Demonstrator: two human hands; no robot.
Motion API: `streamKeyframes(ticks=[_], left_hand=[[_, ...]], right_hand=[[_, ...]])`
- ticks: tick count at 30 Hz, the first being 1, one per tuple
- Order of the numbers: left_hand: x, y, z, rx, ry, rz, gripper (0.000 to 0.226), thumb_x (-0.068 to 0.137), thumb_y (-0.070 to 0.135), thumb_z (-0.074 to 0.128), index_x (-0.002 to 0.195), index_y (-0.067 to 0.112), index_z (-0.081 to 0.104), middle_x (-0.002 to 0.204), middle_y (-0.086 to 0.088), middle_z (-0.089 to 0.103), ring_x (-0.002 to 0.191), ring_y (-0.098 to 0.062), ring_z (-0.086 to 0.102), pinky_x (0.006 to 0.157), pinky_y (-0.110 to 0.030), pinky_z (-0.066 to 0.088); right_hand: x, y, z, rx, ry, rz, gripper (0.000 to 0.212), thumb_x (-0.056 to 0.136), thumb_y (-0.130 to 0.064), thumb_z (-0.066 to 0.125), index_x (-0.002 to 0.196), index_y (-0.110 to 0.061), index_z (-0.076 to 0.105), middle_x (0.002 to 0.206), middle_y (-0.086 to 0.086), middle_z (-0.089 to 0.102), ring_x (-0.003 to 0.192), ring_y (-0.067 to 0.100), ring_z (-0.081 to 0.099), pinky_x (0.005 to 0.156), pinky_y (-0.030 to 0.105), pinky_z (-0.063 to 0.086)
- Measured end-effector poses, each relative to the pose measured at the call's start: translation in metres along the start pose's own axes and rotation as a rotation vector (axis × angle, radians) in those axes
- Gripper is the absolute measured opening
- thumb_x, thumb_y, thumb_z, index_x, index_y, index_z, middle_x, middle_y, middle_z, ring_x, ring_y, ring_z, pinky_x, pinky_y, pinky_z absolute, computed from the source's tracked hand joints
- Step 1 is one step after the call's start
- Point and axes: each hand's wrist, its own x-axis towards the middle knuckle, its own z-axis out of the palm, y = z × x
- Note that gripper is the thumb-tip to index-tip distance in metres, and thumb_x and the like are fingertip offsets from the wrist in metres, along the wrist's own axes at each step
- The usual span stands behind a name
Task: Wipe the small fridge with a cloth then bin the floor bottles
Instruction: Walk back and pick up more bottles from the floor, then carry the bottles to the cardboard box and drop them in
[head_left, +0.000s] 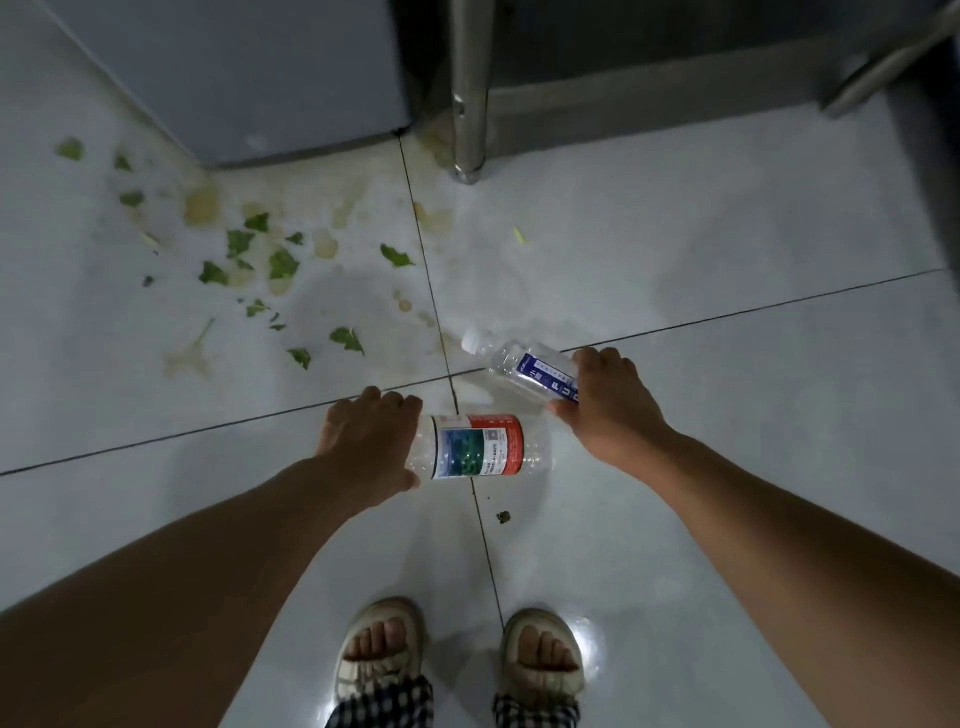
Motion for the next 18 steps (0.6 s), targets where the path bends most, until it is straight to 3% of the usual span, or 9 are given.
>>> streamKeyframes(ticks=[11, 18], left_hand=[[-0.118, -0.001, -0.225, 0.144, 0.170, 0.020, 0.065, 0.074, 0.048, 0.069, 0.126, 0.017, 0.045, 0.112, 0.000, 0.057, 0.103, -0.017, 0.051, 0.080, -0.032, 0.044], [-0.206, 0.010, -0.328, 0.242, 0.319, 0.093, 0.067, 0.070, 0.053, 0.070, 0.124, 0.020, 0.045, 0.116, 0.001, 0.057, 0.103, -0.018, 0.050, 0.074, -0.031, 0.041]], right_hand=[[-0.127, -0.045, -0.229, -0.144, 0.153, -0.004, 0.052, 0.091, -0.038, 0.059, 0.128, -0.008, 0.040, 0.124, 0.011, 0.045, 0.115, 0.026, 0.043, 0.085, 0.036, 0.045], [-0.237, -0.068, -0.333, -0.107, 0.274, 0.069, 0.053, 0.090, -0.039, 0.060, 0.129, -0.010, 0.040, 0.124, 0.010, 0.047, 0.113, 0.024, 0.046, 0.086, 0.033, 0.046]])
